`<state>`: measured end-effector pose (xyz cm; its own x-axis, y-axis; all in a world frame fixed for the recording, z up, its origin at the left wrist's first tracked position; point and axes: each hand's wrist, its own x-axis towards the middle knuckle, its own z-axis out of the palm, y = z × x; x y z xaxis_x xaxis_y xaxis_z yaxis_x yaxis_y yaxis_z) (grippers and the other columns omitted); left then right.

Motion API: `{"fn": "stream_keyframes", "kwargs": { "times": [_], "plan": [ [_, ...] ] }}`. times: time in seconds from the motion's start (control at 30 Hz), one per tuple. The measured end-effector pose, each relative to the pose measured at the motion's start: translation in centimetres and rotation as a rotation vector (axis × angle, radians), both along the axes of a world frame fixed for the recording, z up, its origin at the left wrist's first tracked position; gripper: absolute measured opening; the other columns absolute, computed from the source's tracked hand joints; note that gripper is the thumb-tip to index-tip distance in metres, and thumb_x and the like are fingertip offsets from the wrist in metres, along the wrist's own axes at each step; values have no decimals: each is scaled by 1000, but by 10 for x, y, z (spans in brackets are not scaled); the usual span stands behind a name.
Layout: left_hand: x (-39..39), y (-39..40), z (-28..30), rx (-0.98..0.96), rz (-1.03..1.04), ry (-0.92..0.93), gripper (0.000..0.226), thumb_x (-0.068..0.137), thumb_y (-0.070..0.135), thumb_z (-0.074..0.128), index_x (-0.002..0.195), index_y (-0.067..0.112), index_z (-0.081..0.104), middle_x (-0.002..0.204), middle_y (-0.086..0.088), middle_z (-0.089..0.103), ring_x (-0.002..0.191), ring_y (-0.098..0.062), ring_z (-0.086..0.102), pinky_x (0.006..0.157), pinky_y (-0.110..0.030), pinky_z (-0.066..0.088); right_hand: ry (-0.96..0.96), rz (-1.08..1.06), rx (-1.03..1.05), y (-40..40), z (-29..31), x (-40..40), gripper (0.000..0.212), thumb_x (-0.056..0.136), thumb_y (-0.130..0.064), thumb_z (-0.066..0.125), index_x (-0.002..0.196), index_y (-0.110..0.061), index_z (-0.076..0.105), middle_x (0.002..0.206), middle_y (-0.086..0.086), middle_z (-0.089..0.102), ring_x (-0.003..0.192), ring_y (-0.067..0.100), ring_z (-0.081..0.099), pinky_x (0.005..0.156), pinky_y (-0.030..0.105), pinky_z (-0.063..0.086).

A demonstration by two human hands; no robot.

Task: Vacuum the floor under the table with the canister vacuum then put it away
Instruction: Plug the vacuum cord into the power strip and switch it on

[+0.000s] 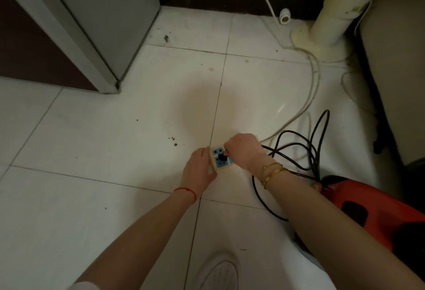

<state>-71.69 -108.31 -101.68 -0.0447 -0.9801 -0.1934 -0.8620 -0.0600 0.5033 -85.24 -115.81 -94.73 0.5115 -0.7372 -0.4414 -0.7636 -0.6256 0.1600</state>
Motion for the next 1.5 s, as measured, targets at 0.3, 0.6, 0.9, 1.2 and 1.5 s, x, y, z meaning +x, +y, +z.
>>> {"fn": "stream_keyframes", "kwargs": {
  "times": [0.3, 0.6, 0.9, 1.2, 1.5],
  "plan": [
    [-2, -2, -1, -53, 78, 64, 64, 74, 27, 78, 128, 12, 48, 125, -2, 49, 117, -16, 44, 93, -20, 38, 146, 205, -19, 0, 21, 18, 18, 91, -1, 48, 79, -10, 58, 80, 0, 58, 83, 21, 60, 60, 27, 34],
    [-1, -5, 5, -37, 79, 57, 58, 73, 28, 79, 122, 12, 52, 121, -3, 52, 114, -17, 47, 86, -20, 38, 201, 372, -9, 2, 27, 19, 37, 90, 1, 45, 59, -15, 33, 61, -1, 32, 53, 14, 34, 47, 24, 21],
    [0, -9, 6, -13, 70, 48, 60, 71, 26, 81, 121, 10, 53, 118, -5, 54, 112, -18, 49, 88, -23, 39, 183, 374, -29, -2, 27, 19, 27, 92, 0, 45, 67, -11, 44, 65, -1, 40, 57, 14, 41, 48, 23, 22],
    [3, -10, 6, -2, 53, 42, 59, 68, 30, 83, 116, 10, 56, 115, -4, 56, 107, -18, 51, 87, -28, 45, 198, 370, -16, -3, 32, 14, 20, 96, -9, 44, 107, -11, 61, 107, 5, 62, 89, 21, 60, 50, 25, 22],
    [3, -11, 6, -17, 56, 36, 58, 69, 28, 83, 116, 9, 55, 113, -5, 56, 106, -18, 51, 85, -26, 44, 154, 354, -25, 1, 23, 20, 20, 92, -3, 46, 99, -12, 62, 102, 4, 64, 75, 19, 53, 52, 25, 27]
  ]
}}
